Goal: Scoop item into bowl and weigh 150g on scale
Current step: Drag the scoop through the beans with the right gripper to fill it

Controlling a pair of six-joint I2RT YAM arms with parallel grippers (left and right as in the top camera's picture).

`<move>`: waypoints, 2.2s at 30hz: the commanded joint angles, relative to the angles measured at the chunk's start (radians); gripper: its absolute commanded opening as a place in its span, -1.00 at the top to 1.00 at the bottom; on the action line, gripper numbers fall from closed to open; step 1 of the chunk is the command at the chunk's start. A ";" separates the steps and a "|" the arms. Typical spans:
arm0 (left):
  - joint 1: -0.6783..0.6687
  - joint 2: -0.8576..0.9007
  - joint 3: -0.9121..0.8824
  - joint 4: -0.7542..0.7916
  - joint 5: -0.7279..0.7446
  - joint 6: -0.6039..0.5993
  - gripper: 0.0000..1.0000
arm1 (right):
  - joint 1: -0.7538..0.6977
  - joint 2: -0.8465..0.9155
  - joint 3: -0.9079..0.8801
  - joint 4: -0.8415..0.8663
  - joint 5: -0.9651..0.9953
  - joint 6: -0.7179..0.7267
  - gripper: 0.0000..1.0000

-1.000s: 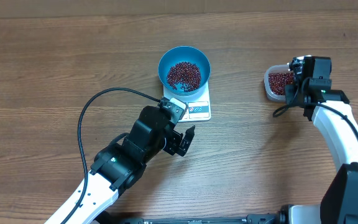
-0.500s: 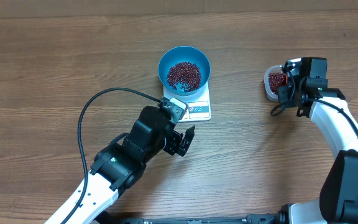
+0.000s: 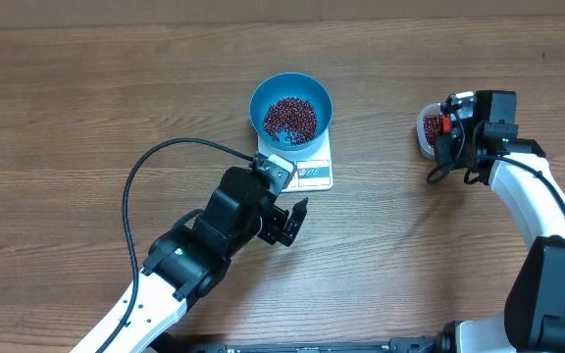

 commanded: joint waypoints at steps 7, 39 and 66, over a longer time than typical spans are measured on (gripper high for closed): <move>0.005 0.000 0.024 0.005 0.001 0.008 -0.99 | -0.021 0.018 -0.012 -0.011 -0.141 0.007 0.93; 0.005 0.000 0.024 0.013 0.001 0.008 -0.99 | -0.192 0.083 -0.012 0.023 -0.470 0.162 0.93; 0.005 0.000 0.024 0.013 0.001 0.008 -0.99 | -0.253 0.099 -0.012 0.043 -0.577 0.252 0.93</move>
